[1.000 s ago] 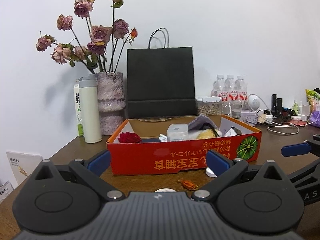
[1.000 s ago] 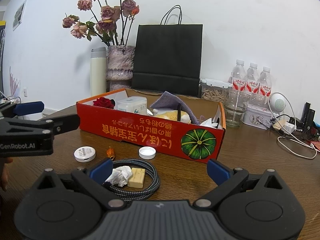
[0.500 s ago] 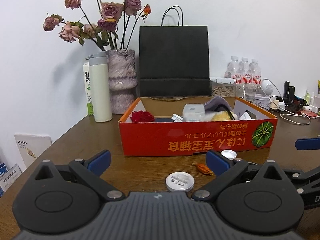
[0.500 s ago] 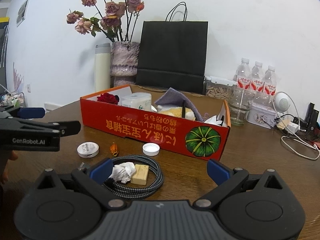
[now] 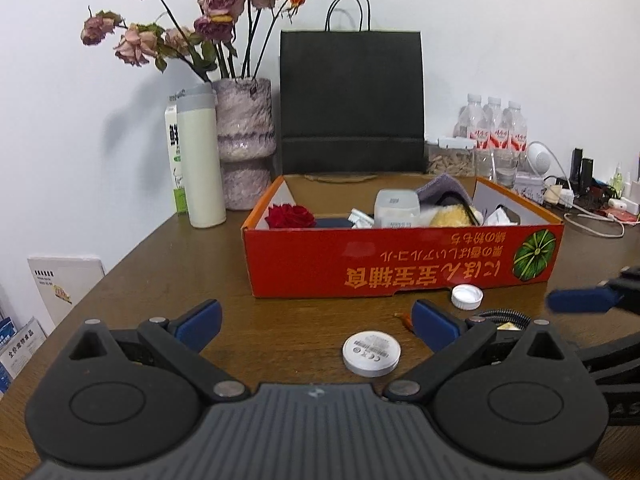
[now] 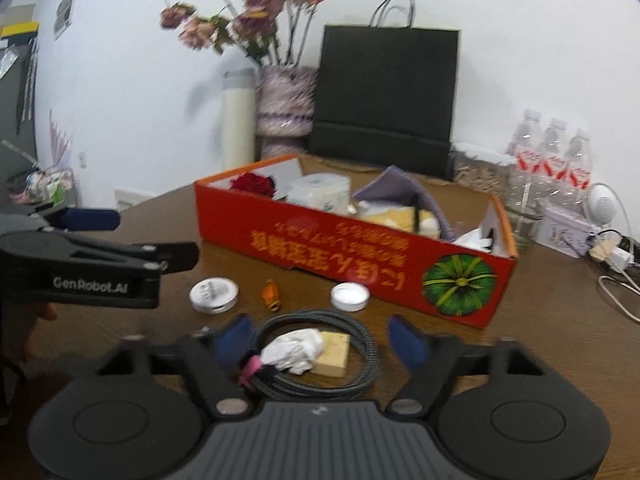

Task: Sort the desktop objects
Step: 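Move the right tool toward the crumpled tissue while the left tool approaches the white round tin, then close the right tool on the tissue while the left tool closes on the white round tin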

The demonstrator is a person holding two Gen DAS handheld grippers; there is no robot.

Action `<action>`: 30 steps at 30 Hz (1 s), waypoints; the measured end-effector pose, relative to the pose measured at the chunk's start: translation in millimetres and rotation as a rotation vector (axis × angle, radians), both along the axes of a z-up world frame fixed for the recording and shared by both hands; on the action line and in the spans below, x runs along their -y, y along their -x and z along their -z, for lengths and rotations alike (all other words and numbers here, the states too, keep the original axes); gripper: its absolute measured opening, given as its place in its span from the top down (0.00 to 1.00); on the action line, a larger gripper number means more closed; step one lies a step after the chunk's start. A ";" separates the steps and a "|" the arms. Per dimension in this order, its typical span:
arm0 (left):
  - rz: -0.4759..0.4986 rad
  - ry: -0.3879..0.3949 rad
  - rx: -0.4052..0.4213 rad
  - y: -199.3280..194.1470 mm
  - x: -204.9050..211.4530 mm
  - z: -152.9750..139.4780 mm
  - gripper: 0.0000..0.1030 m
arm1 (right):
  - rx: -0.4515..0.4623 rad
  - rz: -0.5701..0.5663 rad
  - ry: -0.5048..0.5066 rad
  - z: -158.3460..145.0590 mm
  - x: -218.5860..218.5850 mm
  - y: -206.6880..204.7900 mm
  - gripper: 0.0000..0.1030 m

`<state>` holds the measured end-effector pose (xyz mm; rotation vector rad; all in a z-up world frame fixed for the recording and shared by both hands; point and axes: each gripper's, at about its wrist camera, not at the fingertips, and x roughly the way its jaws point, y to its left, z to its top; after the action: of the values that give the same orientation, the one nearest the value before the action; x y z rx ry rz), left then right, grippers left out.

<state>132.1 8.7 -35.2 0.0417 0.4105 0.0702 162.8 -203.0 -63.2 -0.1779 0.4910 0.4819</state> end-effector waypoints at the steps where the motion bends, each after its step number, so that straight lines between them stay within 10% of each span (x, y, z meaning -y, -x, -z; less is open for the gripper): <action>1: 0.000 0.001 -0.008 -1.0 -1.2 0.4 0.00 | -0.014 -0.011 0.008 1.7 -4.1 -1.9 0.52; 16: 0.048 0.009 -0.141 -21.8 4.2 14.2 0.01 | -0.077 -0.035 0.023 7.5 -8.0 -6.9 0.83; 30: 0.085 0.036 -0.247 -46.1 7.5 24.1 0.37 | -0.059 0.030 -0.071 -4.0 18.7 -12.5 0.83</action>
<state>178.2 1.2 -59.3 0.0319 0.6557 -0.0270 175.3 -221.7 -59.2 -0.0883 0.5331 0.4758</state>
